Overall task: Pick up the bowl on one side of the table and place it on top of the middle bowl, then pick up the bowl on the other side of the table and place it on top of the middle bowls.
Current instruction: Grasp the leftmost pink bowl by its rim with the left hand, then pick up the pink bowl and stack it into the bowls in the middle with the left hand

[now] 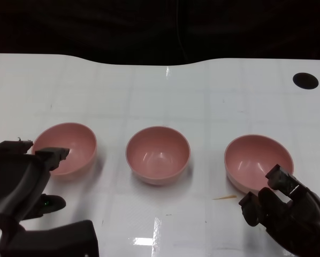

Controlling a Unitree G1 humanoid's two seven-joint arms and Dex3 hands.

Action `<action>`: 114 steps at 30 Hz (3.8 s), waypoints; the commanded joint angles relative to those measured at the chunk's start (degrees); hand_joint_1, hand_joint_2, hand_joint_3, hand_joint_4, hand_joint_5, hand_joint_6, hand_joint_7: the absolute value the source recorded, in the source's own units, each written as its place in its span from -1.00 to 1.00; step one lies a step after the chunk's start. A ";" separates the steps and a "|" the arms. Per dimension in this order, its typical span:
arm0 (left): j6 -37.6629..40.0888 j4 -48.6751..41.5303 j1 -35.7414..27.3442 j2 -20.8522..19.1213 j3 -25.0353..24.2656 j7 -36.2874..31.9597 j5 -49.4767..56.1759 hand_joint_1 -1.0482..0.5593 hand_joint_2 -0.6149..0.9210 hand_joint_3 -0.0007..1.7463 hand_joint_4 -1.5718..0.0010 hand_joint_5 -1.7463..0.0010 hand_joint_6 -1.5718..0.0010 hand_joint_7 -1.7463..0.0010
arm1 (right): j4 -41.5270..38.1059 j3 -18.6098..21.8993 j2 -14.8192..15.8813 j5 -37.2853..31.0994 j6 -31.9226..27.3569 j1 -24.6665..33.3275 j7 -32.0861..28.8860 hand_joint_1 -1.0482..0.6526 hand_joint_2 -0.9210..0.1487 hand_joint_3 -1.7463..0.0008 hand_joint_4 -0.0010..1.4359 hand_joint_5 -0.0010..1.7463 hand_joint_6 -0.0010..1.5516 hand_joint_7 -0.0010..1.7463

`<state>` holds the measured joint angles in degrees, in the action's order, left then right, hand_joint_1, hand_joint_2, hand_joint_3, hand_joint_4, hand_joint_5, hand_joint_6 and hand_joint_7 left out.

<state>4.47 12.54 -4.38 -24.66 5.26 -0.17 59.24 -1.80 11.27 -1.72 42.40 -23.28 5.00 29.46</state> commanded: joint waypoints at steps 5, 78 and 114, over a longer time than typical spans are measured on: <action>-1.63 -9.38 6.49 -3.59 2.66 0.48 -1.33 -0.72 0.84 -0.98 0.30 0.98 0.18 1.00 | 0.84 0.09 0.02 -0.24 0.03 -0.05 -0.88 0.18 -0.25 -0.49 0.21 1.00 0.04 0.74; -17.05 -74.16 39.18 4.23 22.87 -22.80 -14.19 0.22 0.99 -0.99 0.07 -0.83 0.11 -0.54 | 3.30 -1.87 -1.35 -0.31 0.33 1.56 -3.11 0.13 -0.21 -0.44 0.17 1.00 0.06 0.68; -21.99 -33.75 35.43 -3.63 20.48 -11.87 -13.14 0.31 0.97 -0.99 0.14 -1.00 0.28 -0.92 | 1.83 -1.04 -0.75 -0.22 0.16 1.11 -1.53 0.13 -0.34 -0.25 0.12 1.00 0.11 0.55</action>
<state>-17.23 -22.61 31.25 -27.23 26.55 -13.22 45.73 0.03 9.59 -3.20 42.20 -23.53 6.05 27.60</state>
